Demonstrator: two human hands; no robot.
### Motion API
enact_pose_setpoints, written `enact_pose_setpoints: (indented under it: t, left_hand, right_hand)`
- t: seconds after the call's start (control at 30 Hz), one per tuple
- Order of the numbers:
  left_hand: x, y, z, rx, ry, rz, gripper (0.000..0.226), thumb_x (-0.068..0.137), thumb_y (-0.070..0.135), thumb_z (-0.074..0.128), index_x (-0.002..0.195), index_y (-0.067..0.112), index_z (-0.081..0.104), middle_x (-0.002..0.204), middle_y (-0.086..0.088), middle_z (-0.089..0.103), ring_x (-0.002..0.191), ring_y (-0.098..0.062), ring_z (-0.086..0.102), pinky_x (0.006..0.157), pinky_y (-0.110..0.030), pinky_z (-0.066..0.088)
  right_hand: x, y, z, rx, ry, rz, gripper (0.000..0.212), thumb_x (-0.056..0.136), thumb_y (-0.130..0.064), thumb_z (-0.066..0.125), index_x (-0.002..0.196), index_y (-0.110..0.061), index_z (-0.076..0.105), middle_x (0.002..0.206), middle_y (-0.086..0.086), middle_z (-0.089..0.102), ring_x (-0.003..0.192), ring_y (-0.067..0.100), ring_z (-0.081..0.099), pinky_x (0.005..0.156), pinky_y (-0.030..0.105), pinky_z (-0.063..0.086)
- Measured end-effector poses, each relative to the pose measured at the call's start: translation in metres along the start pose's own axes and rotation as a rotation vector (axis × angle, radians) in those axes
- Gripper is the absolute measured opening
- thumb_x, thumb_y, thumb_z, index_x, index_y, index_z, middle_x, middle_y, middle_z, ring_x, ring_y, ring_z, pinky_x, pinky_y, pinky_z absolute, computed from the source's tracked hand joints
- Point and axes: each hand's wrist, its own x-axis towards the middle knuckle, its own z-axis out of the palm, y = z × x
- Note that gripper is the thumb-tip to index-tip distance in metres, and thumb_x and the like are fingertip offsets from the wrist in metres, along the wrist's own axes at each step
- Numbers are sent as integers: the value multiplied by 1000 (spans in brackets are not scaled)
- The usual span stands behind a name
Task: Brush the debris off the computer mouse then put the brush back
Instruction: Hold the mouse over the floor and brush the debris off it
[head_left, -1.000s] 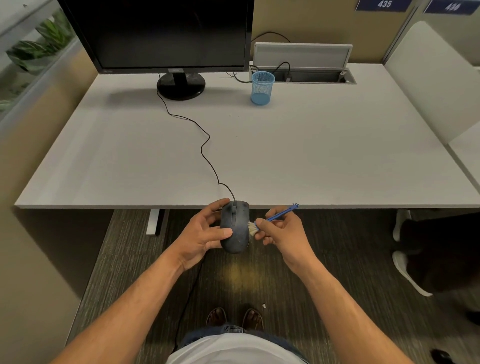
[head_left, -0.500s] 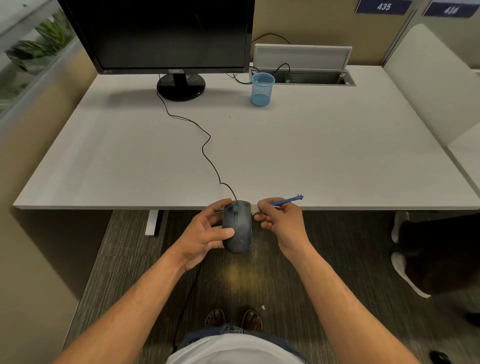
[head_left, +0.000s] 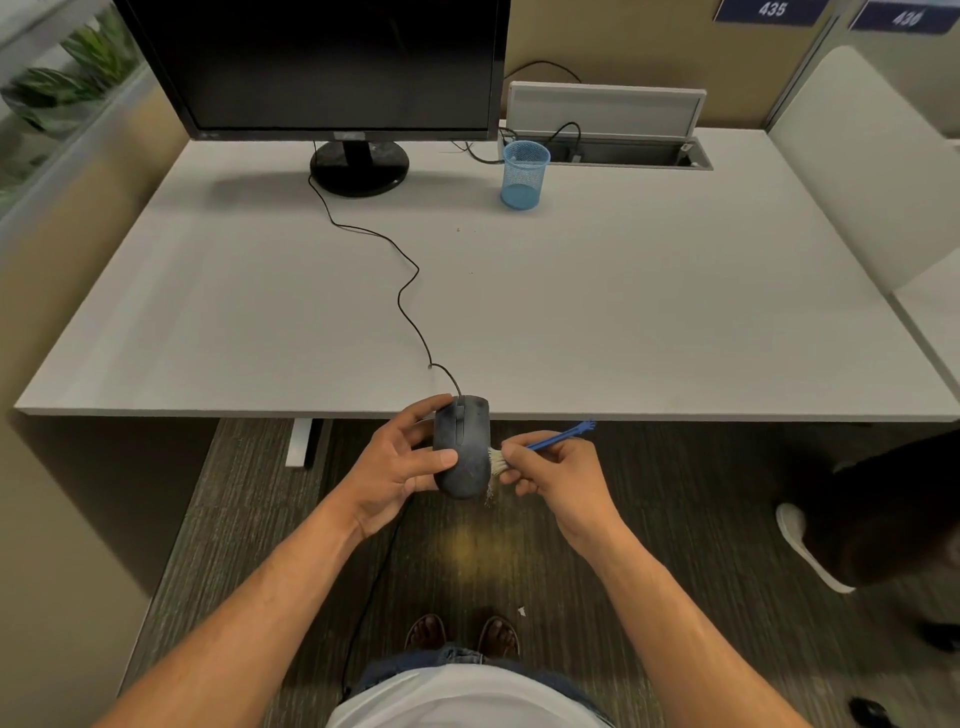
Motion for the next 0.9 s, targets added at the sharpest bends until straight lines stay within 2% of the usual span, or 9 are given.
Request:
enact_pose_setpoints:
  t: [0.23, 0.47, 0.9]
  left_hand:
    - [6, 3, 3, -26, 53, 15, 67, 76, 3, 78, 135, 29, 59, 136, -11, 60, 120, -29, 63, 85, -49, 58]
    - [11, 6, 10, -76, 107, 42, 66, 76, 4, 75, 135, 27, 58, 130, -8, 65, 116, -29, 66, 77, -41, 59]
    - [17, 9, 17, -69, 159, 75, 65, 74, 9, 78, 133, 30, 59, 120, 0, 69, 113, -26, 67, 77, -40, 59]
  right_hand:
    - [2, 11, 0, 1, 9, -16, 9, 93, -13, 72, 100, -12, 77, 84, 10, 77, 77, 20, 73, 67, 23, 56]
    - [0, 20, 4, 49, 39, -29, 8, 92, -15, 73, 98, -16, 78, 85, 10, 77, 78, 20, 73, 67, 24, 56]
    - [-3, 32, 18, 167, 99, -33, 11, 91, -11, 74, 101, -14, 77, 91, 12, 78, 82, 24, 75, 69, 26, 61]
